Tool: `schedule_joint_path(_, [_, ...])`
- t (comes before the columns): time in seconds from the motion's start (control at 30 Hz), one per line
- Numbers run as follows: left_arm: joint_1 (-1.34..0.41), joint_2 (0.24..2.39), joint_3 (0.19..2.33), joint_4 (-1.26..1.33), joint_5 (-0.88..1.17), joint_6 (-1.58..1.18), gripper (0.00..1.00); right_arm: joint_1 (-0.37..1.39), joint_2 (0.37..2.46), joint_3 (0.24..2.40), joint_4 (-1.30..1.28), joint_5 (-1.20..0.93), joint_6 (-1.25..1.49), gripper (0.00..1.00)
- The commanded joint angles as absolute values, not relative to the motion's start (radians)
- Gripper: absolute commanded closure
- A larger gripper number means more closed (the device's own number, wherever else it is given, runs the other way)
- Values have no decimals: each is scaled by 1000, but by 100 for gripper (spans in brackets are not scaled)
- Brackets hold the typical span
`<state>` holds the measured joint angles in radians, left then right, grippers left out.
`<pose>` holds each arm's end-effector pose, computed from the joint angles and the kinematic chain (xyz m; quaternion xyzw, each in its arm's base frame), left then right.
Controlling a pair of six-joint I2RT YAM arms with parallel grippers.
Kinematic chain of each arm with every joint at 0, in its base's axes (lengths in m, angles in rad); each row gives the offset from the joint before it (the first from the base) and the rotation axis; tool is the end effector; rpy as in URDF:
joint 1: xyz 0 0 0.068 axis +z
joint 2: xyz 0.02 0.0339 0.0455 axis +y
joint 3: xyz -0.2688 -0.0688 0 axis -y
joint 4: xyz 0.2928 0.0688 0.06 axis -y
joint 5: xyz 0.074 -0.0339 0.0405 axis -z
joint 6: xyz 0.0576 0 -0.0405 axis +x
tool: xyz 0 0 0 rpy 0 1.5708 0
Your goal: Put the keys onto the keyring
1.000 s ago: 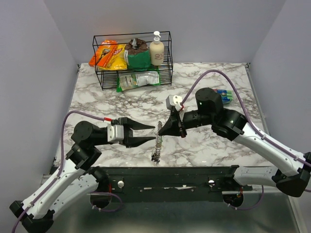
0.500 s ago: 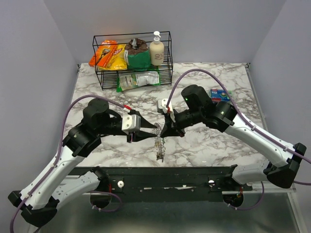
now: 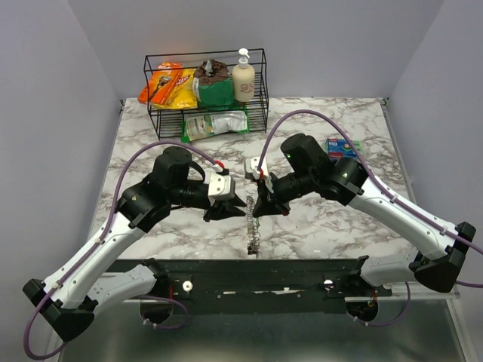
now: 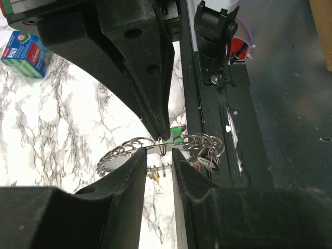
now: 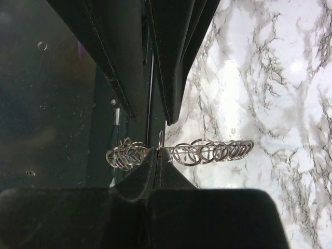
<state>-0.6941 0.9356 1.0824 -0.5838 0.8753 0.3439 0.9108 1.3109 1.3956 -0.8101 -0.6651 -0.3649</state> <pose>0.1576 -0.1887 0.3851 0.5766 0.5506 -0.4368 0.4167 0.1723 0.2800 0.3787 -0.6209 0.6128 0.3912 0.2931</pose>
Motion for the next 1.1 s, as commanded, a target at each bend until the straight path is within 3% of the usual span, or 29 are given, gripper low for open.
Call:
schedule_joint_path(0.0, [-698,936,1058,-546,911,344,63,913,1305,1430,-798,-670,-373,99])
schedule_joint_path(0.17, [-699,937,1035,-523,907,341,60,914,1304,1428,-787,-672,-370,99])
schedule_joint_path(0.83, [-706,969,991,-426,940,301,64,913,1287,1401,-749,-647,-361,99])
schedule_joint_path(1.07, [-710,977,985,-440,940,311,71,913,1281,1396,-741,-643,-359,99])
